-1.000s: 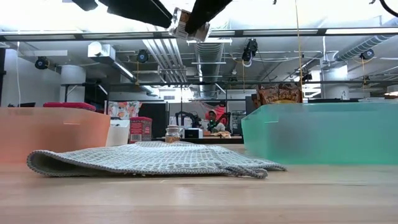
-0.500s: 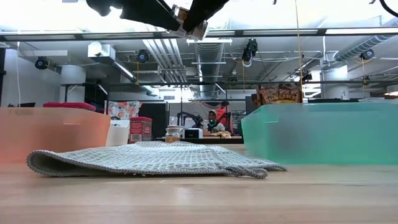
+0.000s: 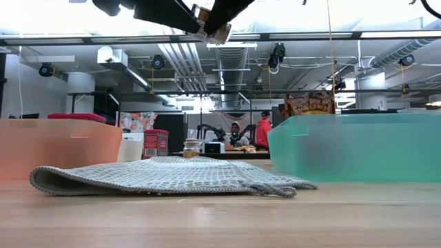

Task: Sort spices by type
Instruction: Put the bottom brown seasoning bottle into the white bin

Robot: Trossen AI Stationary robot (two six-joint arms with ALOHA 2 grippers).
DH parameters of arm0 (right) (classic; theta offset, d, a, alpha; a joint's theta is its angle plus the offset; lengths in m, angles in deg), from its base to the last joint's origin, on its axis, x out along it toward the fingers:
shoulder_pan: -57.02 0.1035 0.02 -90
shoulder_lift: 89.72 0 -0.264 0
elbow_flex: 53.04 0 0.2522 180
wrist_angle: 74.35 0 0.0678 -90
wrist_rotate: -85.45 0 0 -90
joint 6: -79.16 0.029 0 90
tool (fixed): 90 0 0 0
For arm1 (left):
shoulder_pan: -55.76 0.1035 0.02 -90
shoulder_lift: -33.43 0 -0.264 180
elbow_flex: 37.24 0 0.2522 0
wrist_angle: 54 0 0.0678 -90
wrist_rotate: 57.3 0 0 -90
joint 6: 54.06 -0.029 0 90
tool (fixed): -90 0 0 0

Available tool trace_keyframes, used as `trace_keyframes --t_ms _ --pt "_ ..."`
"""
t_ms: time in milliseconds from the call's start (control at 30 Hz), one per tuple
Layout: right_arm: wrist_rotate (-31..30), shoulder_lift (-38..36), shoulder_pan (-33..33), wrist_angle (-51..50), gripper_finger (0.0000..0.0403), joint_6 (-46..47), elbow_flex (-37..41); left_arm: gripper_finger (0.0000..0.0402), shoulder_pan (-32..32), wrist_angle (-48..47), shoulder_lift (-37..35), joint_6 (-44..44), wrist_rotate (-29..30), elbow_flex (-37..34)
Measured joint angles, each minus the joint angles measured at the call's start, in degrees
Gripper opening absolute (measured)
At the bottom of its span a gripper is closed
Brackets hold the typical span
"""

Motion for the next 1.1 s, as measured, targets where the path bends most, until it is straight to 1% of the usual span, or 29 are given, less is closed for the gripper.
trace_keyframes --t_ms 167,200,400,500,633,767,833,900,967,1033,1100 --pt "0.0 0.0 0.0 0.0 0.0175 -0.4 0.0 0.0168 0.0 0.4 0.0 0.4 0.1 0.0" --pt "0.0 0.0 0.0 0.0 0.018 -0.4 0.0 0.0168 0.0 0.4 0.0 0.4 0.2 -0.1" --pt "-0.2 0.0 0.0 0.7 0.0282 -0.6 0.0 0.0168 0.0 1.7 -0.2 0.8 3.0 -1.4" --pt "-0.1 -0.4 0.0 0.5 0.0309 0.1 0.0 0.0168 0.0 5.1 -0.5 0.9 3.6 -3.3" --pt "0.0 -2.0 0.0 -2.0 0.0318 1.0 0.0 0.0168 -0.2 10.5 -1.3 0.9 3.8 -6.1" --pt "0.0 -5.3 0.0 -6.9 0.0307 3.5 0.5 0.0168 -1.0 16.7 -2.7 0.2 3.8 -9.5" --pt "-0.1 -8.4 0.0 -7.3 0.0298 4.6 2.6 0.0168 -2.0 21.6 -3.7 -2.1 3.8 -11.2" --pt "-0.2 -12.2 0.0 -3.8 0.0289 4.6 6.9 0.0168 -3.2 28.5 -4.9 -6.2 3.7 -13.6" --pt "-0.2 -16.6 0.0 4.7 0.0281 4.1 13.5 0.0168 -4.2 37.0 -6.0 -10.8 2.7 -16.3" --pt "-0.2 -21.1 0.0 16.5 0.0274 2.5 21.8 0.0168 -5.1 45.7 -7.4 -14.7 -0.5 -19.3" --pt "-0.1 -24.7 0.2 32.0 0.0268 -0.4 31.0 0.0168 -5.5 55.0 -8.3 -17.6 -5.4 -22.4"
